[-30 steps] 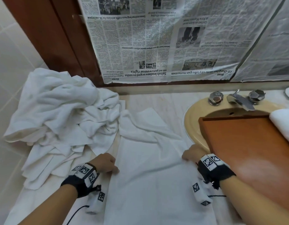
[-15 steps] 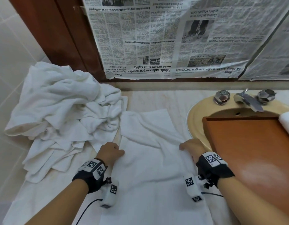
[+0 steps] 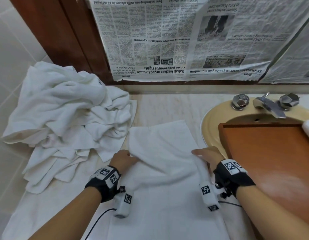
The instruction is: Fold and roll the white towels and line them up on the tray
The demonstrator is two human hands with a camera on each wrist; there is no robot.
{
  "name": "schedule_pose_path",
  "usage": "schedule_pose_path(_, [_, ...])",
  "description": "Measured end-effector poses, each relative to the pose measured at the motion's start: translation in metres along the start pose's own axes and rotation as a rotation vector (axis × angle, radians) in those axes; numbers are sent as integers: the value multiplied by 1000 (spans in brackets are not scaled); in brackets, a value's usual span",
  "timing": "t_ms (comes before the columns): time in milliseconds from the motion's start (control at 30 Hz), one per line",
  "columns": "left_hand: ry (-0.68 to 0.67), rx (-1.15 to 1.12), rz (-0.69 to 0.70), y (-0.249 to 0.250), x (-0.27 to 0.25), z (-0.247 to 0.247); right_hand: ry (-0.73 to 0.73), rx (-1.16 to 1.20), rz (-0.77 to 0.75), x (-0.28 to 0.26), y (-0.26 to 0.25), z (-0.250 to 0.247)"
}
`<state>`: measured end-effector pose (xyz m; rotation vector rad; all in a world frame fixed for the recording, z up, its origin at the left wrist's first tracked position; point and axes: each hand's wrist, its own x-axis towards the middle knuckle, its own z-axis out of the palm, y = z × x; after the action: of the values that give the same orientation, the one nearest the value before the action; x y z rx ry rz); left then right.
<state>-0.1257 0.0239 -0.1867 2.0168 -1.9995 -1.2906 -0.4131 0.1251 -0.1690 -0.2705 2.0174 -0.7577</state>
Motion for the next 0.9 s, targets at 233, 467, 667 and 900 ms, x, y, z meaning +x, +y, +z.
schedule_pose_path(233, [166,-667,80,18,-3,-11,287,251,-133,-1,-1,-23])
schedule_pose_path(467, [-14,-305,-100,-38,1,-8,148,-133,-107,5,44,-21])
schedule_pose_path(667, [-57,-183,-69,-32,12,-10,126,-200,-153,14,39,-14])
schedule_pose_path(900, [-116,-325,45,-8,4,-33,139,-166,-230,-3,15,-13])
